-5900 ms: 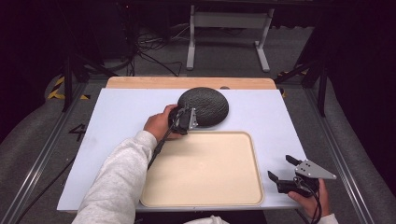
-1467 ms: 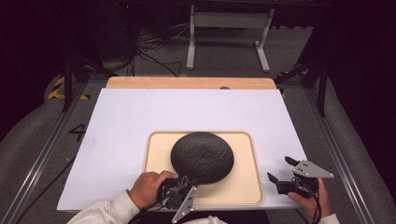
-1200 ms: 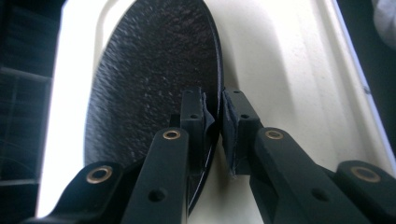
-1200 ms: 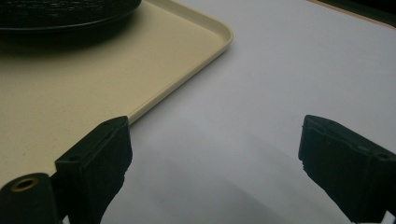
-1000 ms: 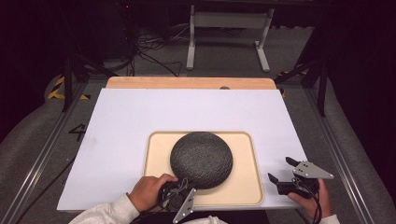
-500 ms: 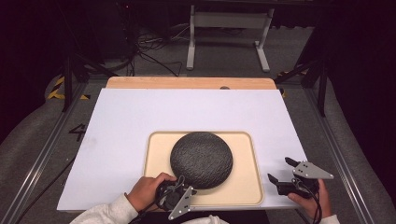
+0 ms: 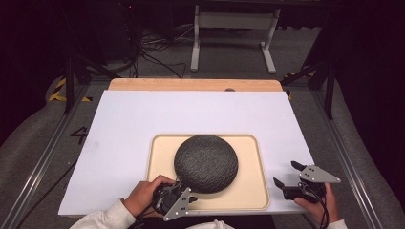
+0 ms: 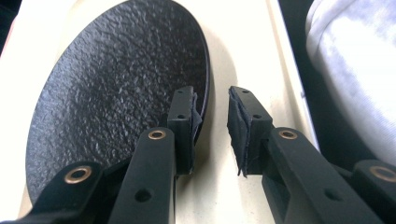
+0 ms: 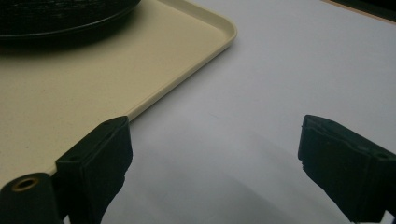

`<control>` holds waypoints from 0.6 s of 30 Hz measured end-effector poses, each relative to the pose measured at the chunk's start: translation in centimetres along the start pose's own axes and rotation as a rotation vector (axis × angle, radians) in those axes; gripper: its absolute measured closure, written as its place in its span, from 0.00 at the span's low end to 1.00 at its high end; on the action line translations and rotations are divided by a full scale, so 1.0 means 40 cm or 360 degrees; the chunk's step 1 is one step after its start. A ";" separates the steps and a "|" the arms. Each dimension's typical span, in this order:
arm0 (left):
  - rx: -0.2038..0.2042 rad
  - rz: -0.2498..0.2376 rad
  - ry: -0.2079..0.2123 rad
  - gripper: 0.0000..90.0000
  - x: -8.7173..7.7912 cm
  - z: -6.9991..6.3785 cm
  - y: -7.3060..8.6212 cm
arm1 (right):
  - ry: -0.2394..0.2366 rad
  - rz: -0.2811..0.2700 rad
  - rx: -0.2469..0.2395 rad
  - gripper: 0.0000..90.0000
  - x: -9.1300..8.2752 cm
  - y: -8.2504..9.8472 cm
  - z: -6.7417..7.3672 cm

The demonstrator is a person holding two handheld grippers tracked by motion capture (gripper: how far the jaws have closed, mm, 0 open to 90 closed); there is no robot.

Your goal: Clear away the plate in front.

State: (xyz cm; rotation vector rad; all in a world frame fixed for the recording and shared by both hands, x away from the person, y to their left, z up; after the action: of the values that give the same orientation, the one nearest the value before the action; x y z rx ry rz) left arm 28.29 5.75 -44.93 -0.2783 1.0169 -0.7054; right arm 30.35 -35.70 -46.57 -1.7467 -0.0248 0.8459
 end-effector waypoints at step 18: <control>-0.0212 -0.0063 -0.0195 0.37 -0.025 0.059 0.027 | 0.0003 -0.0009 -0.0005 0.12 0.000 -0.003 0.002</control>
State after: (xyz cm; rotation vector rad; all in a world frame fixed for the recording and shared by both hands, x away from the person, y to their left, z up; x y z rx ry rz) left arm 30.40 6.96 -43.61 -0.4535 0.9452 -0.6494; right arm 30.34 -35.60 -46.49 -1.7495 -0.0298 0.8403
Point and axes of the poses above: each handheld gripper's, and its own axes: x roughly forward along the jaws, y roughly out of its underside, z roughly to its left, the point moved 2 cm from there along x, roughly forward along the jaws, and after that the axes turned 4 degrees about x, right-handed, at the moved point
